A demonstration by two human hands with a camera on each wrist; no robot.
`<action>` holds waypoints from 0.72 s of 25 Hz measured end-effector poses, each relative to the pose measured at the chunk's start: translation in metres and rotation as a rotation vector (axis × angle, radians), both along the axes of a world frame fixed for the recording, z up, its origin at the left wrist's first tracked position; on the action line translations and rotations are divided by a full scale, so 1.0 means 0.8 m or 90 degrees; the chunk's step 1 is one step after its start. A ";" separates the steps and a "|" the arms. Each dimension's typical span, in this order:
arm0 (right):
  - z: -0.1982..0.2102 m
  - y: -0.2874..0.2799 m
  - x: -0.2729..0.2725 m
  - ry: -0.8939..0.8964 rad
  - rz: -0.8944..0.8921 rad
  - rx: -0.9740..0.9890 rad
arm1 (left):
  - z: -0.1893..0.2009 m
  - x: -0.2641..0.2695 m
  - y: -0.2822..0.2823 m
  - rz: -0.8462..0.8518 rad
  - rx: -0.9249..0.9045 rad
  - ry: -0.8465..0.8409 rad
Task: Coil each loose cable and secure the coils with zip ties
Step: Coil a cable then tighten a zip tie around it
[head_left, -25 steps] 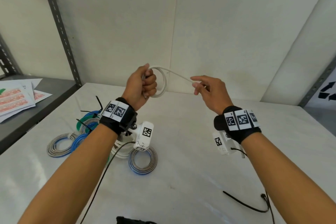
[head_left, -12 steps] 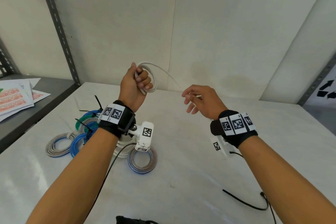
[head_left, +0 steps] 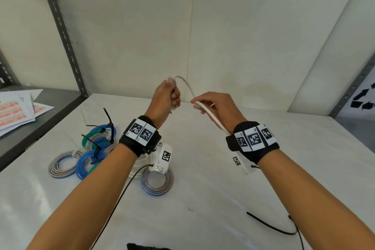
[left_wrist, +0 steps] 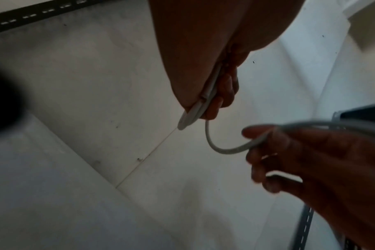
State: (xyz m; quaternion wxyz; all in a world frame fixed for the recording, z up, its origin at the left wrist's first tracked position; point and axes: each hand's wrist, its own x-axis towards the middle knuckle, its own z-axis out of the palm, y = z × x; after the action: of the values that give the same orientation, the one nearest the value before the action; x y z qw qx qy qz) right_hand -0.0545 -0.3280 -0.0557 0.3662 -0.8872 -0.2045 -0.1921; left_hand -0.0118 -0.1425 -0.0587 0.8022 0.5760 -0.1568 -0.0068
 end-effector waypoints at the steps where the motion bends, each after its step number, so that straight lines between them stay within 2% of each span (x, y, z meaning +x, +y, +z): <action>1: 0.003 0.007 -0.003 0.022 0.008 0.035 | -0.002 -0.002 -0.003 -0.004 0.018 -0.012; 4: 0.006 0.024 -0.010 0.089 0.032 0.025 | -0.006 -0.005 -0.010 -0.026 -0.012 -0.007; 6: 0.007 0.032 -0.013 0.086 0.054 -0.003 | -0.008 -0.008 -0.014 -0.050 0.012 -0.018; 9: 0.015 0.035 -0.021 0.053 0.080 0.054 | -0.010 -0.016 -0.015 -0.012 0.225 -0.110; 11: 0.024 0.032 -0.025 0.069 0.069 0.165 | -0.011 -0.020 -0.014 0.001 0.302 -0.116; 13: 0.035 0.026 -0.024 0.109 0.057 0.272 | -0.013 -0.024 -0.014 -0.046 0.300 -0.106; 18: 0.043 0.012 -0.024 0.188 0.118 0.353 | -0.004 -0.031 -0.008 -0.215 0.260 0.002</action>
State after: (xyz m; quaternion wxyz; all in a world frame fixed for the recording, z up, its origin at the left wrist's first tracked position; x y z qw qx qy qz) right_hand -0.0735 -0.3182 -0.0214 0.6355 -0.7495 -0.1693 -0.0756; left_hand -0.0367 -0.1490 -0.0622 0.6574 0.6915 -0.2445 -0.1729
